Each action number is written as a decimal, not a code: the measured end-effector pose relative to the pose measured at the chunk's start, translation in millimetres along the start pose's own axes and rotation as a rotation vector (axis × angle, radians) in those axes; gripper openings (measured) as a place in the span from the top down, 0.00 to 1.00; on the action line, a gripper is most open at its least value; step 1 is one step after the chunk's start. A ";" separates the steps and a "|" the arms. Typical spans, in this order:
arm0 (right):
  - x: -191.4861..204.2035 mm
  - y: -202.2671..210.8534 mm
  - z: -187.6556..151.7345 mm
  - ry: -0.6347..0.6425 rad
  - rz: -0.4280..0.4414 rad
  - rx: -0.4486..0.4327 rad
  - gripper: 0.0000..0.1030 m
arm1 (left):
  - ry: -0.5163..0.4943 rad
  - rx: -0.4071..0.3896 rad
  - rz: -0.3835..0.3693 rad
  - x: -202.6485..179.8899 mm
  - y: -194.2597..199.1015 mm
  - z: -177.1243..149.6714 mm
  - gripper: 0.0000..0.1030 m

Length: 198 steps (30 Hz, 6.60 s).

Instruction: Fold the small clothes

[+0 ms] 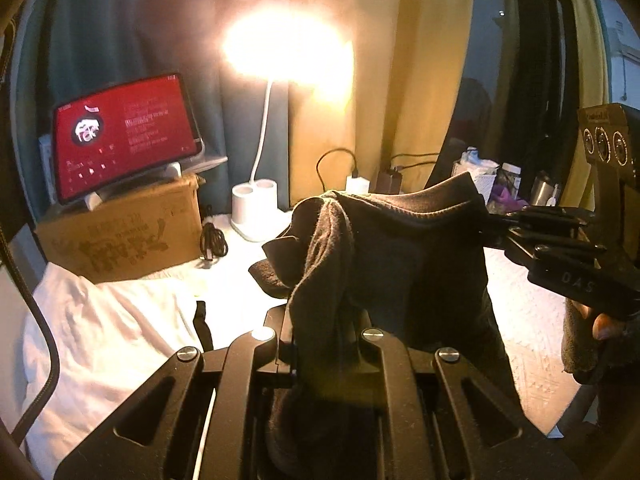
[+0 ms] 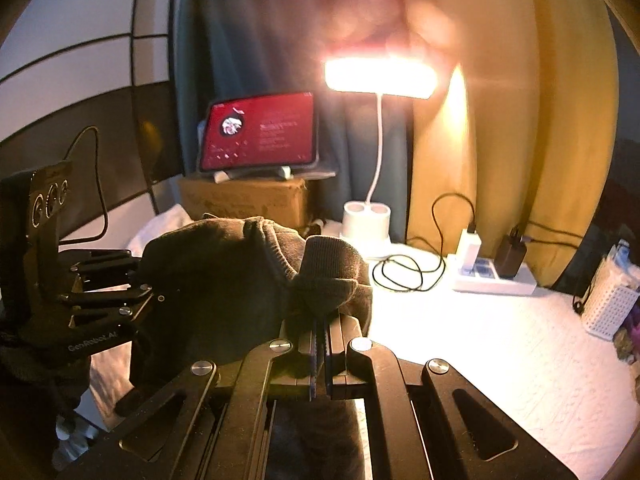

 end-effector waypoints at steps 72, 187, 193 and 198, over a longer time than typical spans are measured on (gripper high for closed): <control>-116.1 -72.4 -132.8 -0.196 -0.181 0.329 0.54 | 0.114 0.319 -0.032 1.7 -72.8 -97.9 0.65; -63.7 301.5 -16.6 -0.072 -0.399 -0.315 0.06 | 0.017 -0.351 0.264 -112.0 159.0 58.5 0.01; -64.6 294.4 -15.9 -0.078 -0.403 -0.301 0.06 | 0.013 -0.347 0.258 -111.7 155.6 56.0 0.01; -69.7 294.3 -18.1 -0.092 -0.411 -0.298 0.06 | -0.014 -0.338 0.260 -117.4 151.9 56.8 0.01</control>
Point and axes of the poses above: each gripper's, at about its wrist camera, not at the fingertips, and y roughly against the way its jaws point, x to its left, z to its top, the point moved 10 cm from there along -y, roughly the way its jaws point, and after that the axes turned 9 degrees about -y, right-handed, at the moved point
